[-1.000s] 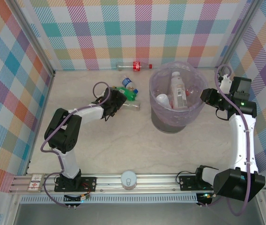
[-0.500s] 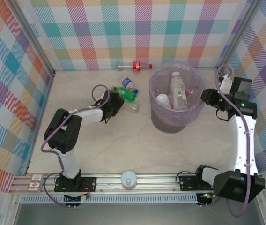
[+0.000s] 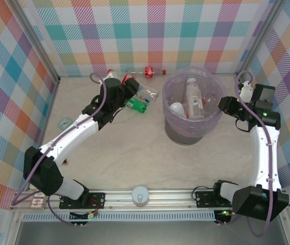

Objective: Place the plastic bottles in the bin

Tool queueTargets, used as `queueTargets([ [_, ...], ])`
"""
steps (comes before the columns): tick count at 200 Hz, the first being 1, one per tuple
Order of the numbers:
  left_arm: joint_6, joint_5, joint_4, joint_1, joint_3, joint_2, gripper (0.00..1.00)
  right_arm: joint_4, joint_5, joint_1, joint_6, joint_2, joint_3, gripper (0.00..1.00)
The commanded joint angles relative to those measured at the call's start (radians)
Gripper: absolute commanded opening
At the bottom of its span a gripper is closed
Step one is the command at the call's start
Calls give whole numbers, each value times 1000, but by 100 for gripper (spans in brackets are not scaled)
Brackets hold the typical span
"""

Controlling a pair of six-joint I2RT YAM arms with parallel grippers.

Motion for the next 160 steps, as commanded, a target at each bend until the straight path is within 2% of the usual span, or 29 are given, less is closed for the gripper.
queueTargets([
  [1, 157, 27, -27, -65, 99, -49, 59, -11, -45, 4, -9, -26, -2, 32],
  [15, 215, -1, 13, -126, 130, -49, 59, -10, -48, 4, -8, -27, -6, 32],
  [34, 332, -104, 150, -235, 120, -24, 57, -14, -52, 6, -7, -22, -4, 33],
  [58, 395, -88, 193, -305, 197, 91, 57, -26, -62, 7, -8, -24, 9, 33],
  [104, 483, 63, -13, -387, 496, 363, 57, -44, -57, 9, -15, -43, 27, 33],
  [124, 492, 65, -113, -410, 589, 449, 57, -50, -62, 8, -18, -41, 33, 33],
  [147, 485, 50, -165, -412, 621, 497, 56, -54, -57, 8, -25, -46, 37, 33],
  [160, 477, 83, -191, -413, 647, 528, 55, -53, -57, 9, -26, -44, 41, 33],
])
